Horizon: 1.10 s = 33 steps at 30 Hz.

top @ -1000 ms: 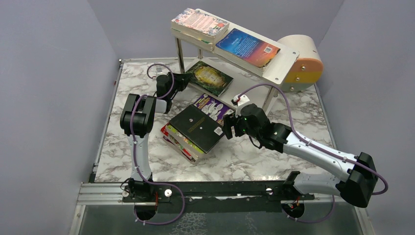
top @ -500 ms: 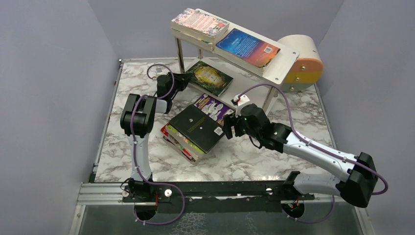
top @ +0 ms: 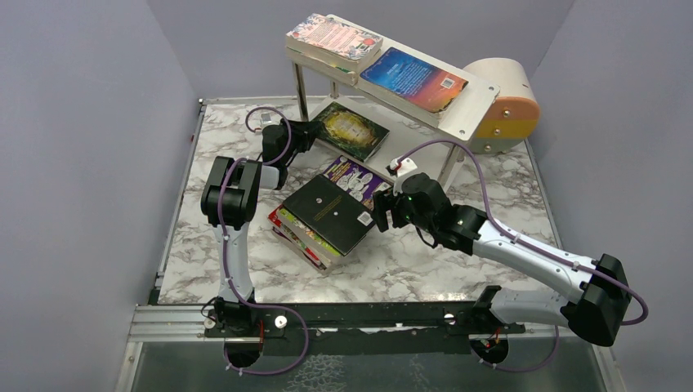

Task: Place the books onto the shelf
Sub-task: Adjust the book on the shelf.

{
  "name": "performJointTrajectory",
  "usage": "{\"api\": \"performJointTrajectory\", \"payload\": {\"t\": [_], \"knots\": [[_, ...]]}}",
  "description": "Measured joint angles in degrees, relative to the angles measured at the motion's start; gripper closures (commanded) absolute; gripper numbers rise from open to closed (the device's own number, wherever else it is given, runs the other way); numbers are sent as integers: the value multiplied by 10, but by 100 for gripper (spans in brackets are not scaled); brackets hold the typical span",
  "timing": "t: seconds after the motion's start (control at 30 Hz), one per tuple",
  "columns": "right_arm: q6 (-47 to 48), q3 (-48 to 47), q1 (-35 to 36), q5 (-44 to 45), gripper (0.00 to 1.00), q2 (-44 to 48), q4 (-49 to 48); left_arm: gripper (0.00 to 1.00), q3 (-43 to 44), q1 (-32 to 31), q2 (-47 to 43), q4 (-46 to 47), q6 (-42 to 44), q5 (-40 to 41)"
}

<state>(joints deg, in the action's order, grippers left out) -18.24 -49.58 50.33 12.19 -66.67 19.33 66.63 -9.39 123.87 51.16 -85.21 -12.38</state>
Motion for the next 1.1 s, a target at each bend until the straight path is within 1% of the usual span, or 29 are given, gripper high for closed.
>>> {"api": "performJointTrajectory", "payload": {"t": [0.07, 0.33, 0.63, 0.8, 1.1], "knots": [[0, 0, 0, 0, 27, 0, 0, 70, 0, 0, 0, -3, 0, 0], [0, 1, 0, 0, 27, 0, 0, 69, 0, 1, -6, -31, 1, 0], [-2, 5, 0, 0, 27, 3, 0, 68, 0, 16, -24, -63, 4, -5], [-2, 5, 0, 0, 27, 3, 0, 66, 0, 26, -24, -74, 8, -18], [-2, 5, 0, 0, 27, 3, 0, 66, 0, 34, -24, -94, 13, -38]]}}
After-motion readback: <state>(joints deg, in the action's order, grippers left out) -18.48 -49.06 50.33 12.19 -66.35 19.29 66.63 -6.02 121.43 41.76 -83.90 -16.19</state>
